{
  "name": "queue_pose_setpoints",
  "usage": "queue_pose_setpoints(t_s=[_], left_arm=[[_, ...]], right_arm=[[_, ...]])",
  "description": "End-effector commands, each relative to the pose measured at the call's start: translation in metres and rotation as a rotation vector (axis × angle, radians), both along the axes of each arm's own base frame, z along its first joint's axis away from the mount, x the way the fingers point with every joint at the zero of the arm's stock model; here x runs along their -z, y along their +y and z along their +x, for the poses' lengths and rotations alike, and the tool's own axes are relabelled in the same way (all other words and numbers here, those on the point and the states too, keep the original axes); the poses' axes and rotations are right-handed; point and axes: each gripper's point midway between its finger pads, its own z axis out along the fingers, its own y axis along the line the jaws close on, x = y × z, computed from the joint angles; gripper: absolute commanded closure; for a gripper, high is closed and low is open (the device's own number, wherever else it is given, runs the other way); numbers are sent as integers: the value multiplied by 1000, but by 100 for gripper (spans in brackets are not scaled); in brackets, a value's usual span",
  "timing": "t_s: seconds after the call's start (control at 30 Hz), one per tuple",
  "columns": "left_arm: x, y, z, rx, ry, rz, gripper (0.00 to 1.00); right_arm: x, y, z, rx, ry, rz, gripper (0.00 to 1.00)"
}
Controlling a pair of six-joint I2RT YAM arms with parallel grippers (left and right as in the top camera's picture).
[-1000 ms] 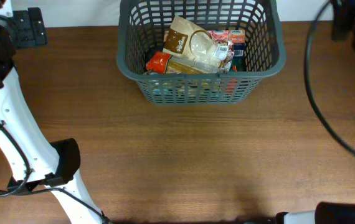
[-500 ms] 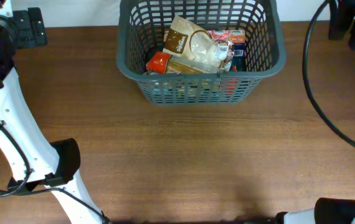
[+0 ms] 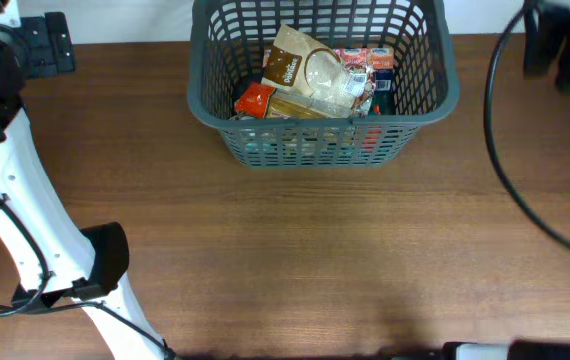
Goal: Pack container
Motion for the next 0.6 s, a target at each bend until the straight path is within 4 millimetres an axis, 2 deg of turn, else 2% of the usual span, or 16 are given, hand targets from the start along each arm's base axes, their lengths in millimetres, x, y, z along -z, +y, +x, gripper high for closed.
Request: queue_pose_setpoints(t_s=[0.0,0.17,0.27,0.5,0.57], left_arm=[[-3,2,-3,-18,-11,-6,1],[-3,2,-3,-18,-11,-6,1],[-3,2,-3,-18,-11,-6,1],[-3,2,-3,-18,-11,-6,1],[-3,2,-3,-18,-11,-6,1]], right_arm=[[-4,2,-51,-2,-42,-48,1],[46,5,-87,-30,-37,-144,1],[89,7,-99,-30,-72,-149,1],[226,14,-108,-56,-80,-99,1],[258,17,-108,-75,-84,-94,1]])
